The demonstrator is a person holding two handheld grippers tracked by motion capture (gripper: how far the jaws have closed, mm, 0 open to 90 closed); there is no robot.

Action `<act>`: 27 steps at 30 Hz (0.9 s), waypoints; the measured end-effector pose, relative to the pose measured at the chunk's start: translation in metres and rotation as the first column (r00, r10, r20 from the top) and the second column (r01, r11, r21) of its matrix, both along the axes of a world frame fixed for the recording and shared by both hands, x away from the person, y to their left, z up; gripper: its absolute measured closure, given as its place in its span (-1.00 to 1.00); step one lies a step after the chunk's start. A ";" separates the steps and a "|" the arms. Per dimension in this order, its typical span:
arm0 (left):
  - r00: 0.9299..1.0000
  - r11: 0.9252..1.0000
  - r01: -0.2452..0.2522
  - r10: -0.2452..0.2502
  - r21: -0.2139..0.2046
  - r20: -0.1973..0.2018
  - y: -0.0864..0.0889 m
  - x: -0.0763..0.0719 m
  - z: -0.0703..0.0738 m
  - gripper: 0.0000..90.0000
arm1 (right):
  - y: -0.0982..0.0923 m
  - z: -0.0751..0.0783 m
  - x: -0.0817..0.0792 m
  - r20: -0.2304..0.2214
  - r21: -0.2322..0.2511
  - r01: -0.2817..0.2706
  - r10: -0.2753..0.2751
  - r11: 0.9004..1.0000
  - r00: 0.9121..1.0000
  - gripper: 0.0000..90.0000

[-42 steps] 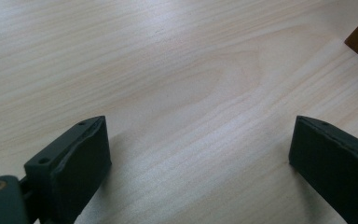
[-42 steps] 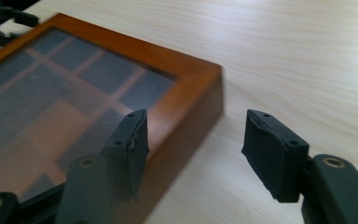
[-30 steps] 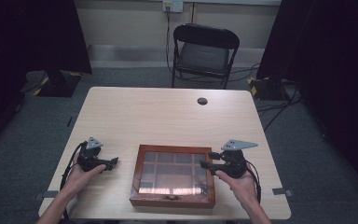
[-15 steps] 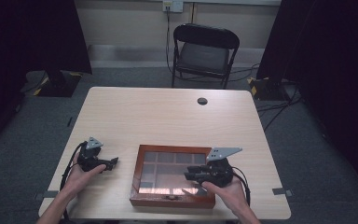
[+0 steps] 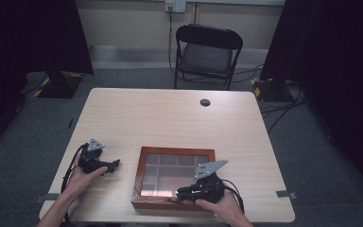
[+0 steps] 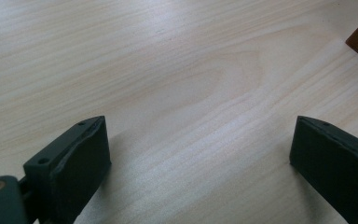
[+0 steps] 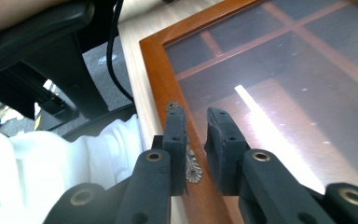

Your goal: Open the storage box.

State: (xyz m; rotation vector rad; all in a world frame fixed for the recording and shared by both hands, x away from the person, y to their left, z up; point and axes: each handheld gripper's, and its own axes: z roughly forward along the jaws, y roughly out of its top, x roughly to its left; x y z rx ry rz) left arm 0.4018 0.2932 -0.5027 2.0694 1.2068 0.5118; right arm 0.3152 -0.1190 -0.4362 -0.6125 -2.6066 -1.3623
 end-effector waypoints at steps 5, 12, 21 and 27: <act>1.000 1.000 0.000 0.000 -0.001 0.001 0.000 0.000 0.000 -0.91 | 0.006 -0.002 -0.002 0.007 -0.002 -0.020 0.020 1.000 1.000 0.73; 1.000 1.000 0.001 -0.001 -0.002 0.000 0.000 0.000 0.000 -0.91 | 0.014 -0.006 -0.003 0.010 -0.032 -0.048 0.048 0.998 0.999 0.81; 1.000 1.000 -0.004 0.004 0.003 0.001 0.000 0.000 0.000 -0.91 | 0.010 -0.005 0.000 0.013 -0.045 -0.066 0.067 0.997 0.998 0.82; 1.000 1.000 -0.010 0.010 -0.006 -0.002 -0.001 -0.001 0.001 -0.90 | 0.006 -0.005 0.002 0.018 -0.047 -0.062 0.063 0.997 0.998 0.82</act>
